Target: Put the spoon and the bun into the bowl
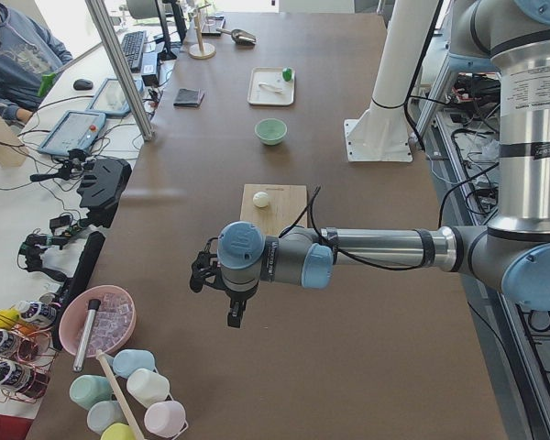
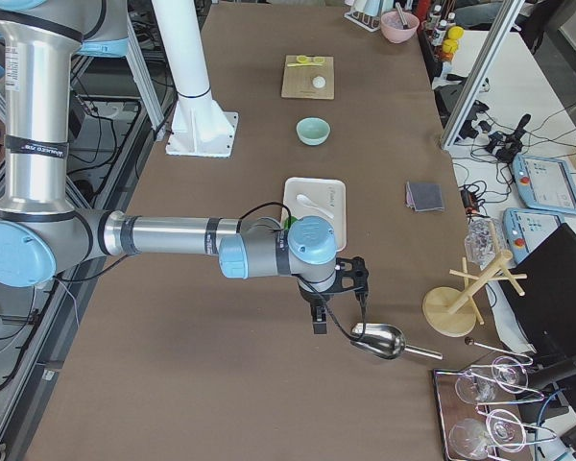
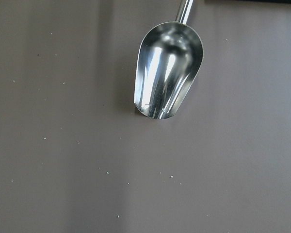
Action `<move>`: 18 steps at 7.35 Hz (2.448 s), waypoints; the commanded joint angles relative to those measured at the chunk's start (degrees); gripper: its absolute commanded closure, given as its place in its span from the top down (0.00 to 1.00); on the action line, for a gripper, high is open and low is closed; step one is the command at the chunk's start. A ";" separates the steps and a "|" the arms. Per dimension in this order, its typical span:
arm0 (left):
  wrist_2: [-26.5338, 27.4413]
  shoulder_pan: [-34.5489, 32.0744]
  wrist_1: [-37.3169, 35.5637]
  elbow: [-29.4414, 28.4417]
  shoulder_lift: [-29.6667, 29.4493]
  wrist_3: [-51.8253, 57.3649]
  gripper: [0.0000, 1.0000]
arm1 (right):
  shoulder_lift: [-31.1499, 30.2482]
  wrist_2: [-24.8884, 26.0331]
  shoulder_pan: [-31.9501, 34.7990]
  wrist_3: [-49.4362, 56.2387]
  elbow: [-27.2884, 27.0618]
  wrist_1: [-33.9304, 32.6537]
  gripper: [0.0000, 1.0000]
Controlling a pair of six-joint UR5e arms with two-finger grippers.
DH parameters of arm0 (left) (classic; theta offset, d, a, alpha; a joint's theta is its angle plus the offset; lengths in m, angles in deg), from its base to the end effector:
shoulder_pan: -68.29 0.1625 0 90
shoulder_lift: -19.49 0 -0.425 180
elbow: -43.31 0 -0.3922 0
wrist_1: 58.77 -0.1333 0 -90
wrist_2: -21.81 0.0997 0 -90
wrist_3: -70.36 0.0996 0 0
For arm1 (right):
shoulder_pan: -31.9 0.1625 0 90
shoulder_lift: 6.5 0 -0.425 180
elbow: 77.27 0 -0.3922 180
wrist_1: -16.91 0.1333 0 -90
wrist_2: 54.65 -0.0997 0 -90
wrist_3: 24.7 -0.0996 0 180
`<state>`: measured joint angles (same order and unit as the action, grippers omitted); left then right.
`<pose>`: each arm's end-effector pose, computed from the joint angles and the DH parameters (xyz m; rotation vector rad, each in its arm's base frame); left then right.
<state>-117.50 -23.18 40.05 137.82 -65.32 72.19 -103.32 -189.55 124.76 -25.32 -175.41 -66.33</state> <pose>-0.0696 -0.4600 0.6406 0.1579 0.8550 0.0670 0.0854 -0.4465 0.6313 0.1490 -0.7795 0.0023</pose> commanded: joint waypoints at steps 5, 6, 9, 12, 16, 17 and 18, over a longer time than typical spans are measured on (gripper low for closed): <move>-0.26 0.15 9.08 -3.11 2.97 0.44 0.98 | -1.70 1.65 0.65 2.79 0.49 7.50 1.00; -0.17 0.24 11.71 -4.33 3.16 -0.33 0.98 | -2.49 1.04 0.56 2.12 1.36 11.47 1.00; -0.79 0.24 12.00 -3.73 1.85 -4.35 0.99 | -2.24 0.60 0.56 2.11 1.81 11.51 1.00; -1.14 0.33 14.37 -2.32 1.93 -4.30 0.99 | -2.23 -0.10 0.12 2.46 2.25 11.60 1.00; -1.84 0.33 15.78 -1.62 1.84 -4.91 0.99 | -0.56 -0.80 -3.02 1.41 1.81 11.78 1.00; -2.02 0.33 15.87 -0.92 1.76 -4.65 0.99 | -0.48 -3.42 -4.69 -4.07 1.46 12.21 1.00; -4.11 0.33 15.70 -0.04 1.84 -5.00 0.99 | -0.48 -3.36 -8.54 -11.61 -0.98 14.83 1.00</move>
<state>-119.94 -22.85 55.84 136.85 -63.49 67.39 -103.85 -191.99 119.95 -29.28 -174.33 -53.68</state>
